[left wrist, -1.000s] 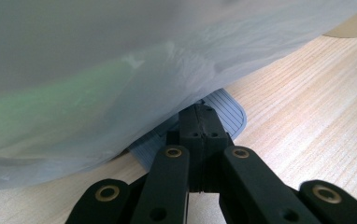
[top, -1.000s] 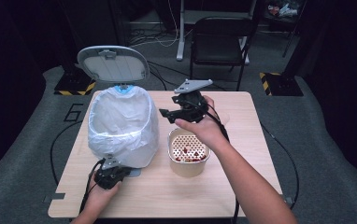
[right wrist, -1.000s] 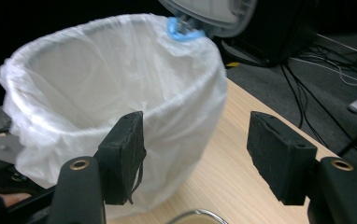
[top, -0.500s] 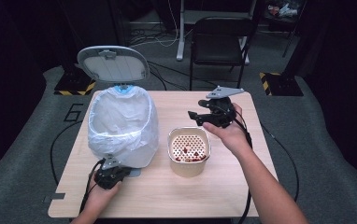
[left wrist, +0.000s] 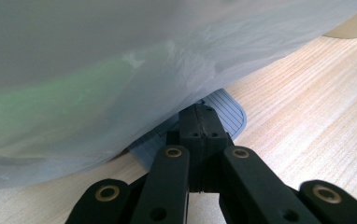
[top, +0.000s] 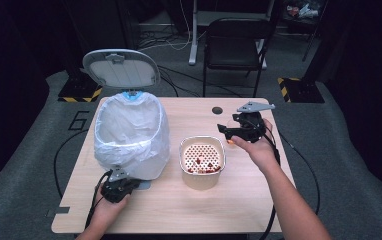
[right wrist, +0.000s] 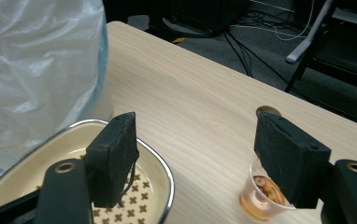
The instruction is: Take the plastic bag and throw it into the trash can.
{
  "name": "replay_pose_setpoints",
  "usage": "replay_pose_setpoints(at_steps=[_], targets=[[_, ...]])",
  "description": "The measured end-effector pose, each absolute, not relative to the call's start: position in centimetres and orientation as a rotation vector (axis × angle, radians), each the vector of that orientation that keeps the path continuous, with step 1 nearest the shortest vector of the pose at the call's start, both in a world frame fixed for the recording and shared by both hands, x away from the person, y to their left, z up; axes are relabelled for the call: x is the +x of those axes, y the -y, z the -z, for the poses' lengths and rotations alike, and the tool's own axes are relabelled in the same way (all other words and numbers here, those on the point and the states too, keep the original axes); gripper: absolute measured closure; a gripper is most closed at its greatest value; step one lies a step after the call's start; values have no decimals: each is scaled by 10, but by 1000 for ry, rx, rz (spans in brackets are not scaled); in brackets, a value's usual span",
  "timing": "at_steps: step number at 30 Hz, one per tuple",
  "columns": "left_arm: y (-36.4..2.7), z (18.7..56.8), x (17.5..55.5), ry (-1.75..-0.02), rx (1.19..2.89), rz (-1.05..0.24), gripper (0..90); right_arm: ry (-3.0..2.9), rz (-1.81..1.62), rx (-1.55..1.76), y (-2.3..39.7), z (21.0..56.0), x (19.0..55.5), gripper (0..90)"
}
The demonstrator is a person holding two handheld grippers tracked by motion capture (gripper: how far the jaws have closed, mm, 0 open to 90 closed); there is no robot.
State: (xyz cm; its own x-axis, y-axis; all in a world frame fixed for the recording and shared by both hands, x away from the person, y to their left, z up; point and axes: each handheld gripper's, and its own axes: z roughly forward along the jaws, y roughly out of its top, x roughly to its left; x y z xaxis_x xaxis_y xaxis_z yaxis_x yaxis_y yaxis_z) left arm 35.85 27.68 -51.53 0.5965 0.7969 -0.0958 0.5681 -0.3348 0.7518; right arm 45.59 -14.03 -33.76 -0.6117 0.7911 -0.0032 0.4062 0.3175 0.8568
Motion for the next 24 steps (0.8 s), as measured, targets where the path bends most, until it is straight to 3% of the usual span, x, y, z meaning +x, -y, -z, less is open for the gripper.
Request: replay_pose_setpoints(at_steps=[24], targets=[[-278, 515, 359, -1083, 2049, -371, 900, -2054, -1118, 1253, 181, 401, 493, 158]])
